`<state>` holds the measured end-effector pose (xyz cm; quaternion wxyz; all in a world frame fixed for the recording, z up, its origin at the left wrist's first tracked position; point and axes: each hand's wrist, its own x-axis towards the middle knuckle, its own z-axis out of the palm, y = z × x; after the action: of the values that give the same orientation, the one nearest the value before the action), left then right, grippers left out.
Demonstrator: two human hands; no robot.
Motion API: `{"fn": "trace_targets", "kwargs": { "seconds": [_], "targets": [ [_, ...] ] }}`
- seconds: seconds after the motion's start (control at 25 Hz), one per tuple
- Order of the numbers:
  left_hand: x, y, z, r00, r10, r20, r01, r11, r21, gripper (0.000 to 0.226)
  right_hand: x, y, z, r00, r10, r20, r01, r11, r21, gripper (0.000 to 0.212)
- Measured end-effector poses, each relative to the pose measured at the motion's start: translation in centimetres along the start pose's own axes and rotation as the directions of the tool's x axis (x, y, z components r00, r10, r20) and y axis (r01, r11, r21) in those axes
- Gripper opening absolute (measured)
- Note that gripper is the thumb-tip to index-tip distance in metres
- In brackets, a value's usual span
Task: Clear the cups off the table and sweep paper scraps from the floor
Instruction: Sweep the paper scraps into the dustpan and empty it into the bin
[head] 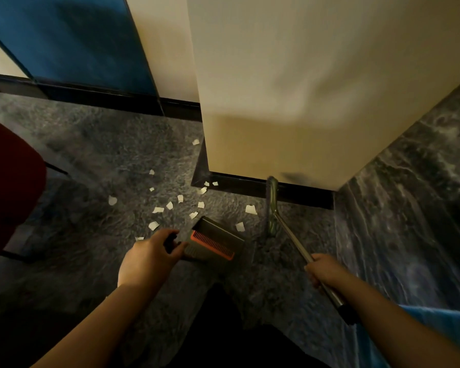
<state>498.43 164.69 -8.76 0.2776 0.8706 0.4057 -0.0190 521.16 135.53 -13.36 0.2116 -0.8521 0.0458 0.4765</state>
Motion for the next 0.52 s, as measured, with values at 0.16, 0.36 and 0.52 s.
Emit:
{"fn": "trace_targets", "kwargs": {
  "seconds": [0.16, 0.36, 0.52],
  "targets": [
    [4.7, 0.7, -0.6, 0.999, -0.008, 0.041, 0.007, 1.0, 0.023, 0.039, 4.6, -4.5, -1.7, 0.999, 0.043, 0.024, -0.04, 0.995, -0.087, 0.013],
    [7.8, 1.2, -0.7, 0.993, -0.118, 0.008, 0.118, 0.993, 0.017, 0.034, 10.8, -8.5, -2.4, 0.993, 0.065, 0.093, -0.033, 0.95, -0.311, 0.022],
    [8.3, 1.3, 0.2, 0.975, -0.22, -0.023, 0.22, 0.975, -0.004, 0.031, 14.0, -11.8, -1.6, 0.976, 0.083, 0.203, 0.015, 0.899, -0.437, 0.036]
  ]
}}
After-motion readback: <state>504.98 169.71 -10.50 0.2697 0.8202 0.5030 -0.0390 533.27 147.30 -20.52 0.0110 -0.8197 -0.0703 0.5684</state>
